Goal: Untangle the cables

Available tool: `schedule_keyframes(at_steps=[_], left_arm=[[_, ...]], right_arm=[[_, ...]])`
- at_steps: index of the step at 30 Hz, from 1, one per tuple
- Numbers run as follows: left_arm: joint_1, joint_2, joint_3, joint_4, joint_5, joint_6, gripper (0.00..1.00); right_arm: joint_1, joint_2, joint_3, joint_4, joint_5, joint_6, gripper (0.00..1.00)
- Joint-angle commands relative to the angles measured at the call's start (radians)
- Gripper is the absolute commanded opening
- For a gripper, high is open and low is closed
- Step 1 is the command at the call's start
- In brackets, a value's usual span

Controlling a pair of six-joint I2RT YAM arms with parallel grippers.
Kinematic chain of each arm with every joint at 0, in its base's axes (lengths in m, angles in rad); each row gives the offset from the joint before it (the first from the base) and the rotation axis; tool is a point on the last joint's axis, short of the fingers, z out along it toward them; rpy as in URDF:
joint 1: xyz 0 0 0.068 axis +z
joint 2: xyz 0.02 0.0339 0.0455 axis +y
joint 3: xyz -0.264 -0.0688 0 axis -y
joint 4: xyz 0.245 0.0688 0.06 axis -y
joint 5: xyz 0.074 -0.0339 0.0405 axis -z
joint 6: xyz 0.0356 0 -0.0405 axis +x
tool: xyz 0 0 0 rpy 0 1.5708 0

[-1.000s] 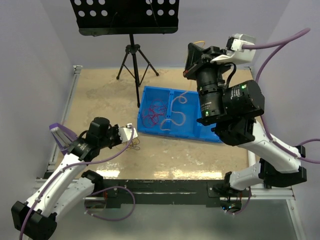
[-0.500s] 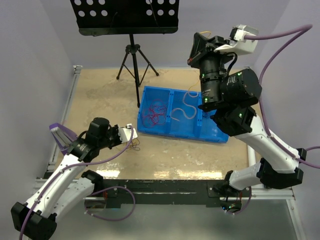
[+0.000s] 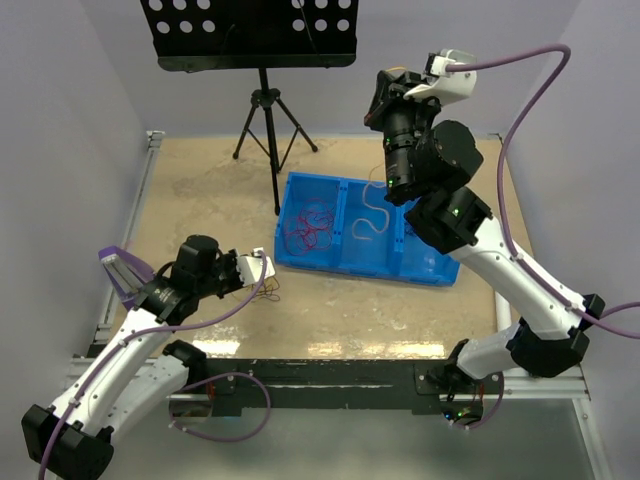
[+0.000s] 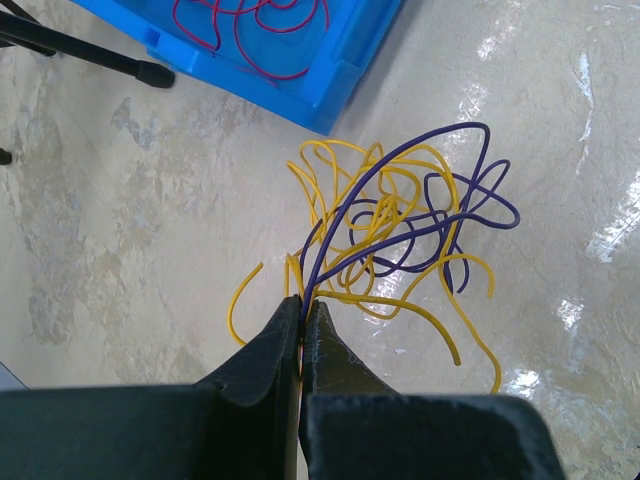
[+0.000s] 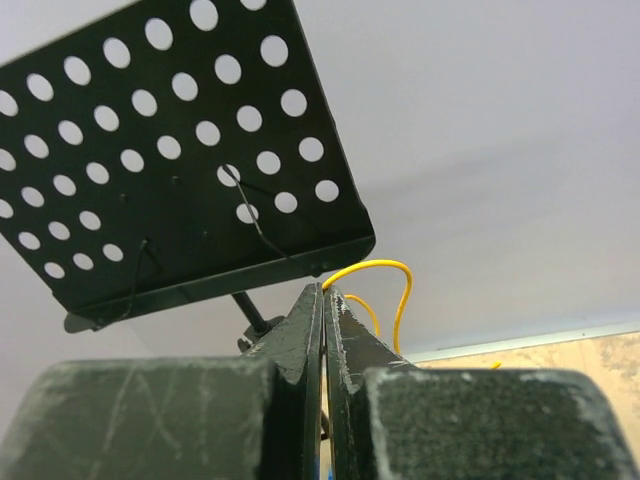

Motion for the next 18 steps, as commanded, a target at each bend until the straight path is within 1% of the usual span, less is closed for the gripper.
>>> schedule_keyframes(at_steps=[1, 9, 12, 18], left_arm=[[0.007, -0.015, 0.016, 0.015, 0.02, -0.009, 0.0], [0.006, -0.021, 0.033, 0.005, 0.025, -0.024, 0.0], [0.006, -0.024, 0.043, -0.002, 0.031, -0.03, 0.0], [0.006, -0.021, 0.056, -0.002, 0.048, -0.05, 0.0]], right_arm=[[-0.041, -0.008, -0.037, -0.001, -0.056, 0.055, 0.0], [-0.071, 0.013, -0.135, 0.004, -0.06, 0.097, 0.0], [-0.082, 0.007, -0.198, -0.01, -0.056, 0.143, 0.0], [-0.088, -0.043, -0.441, -0.039, -0.103, 0.325, 0.0]])
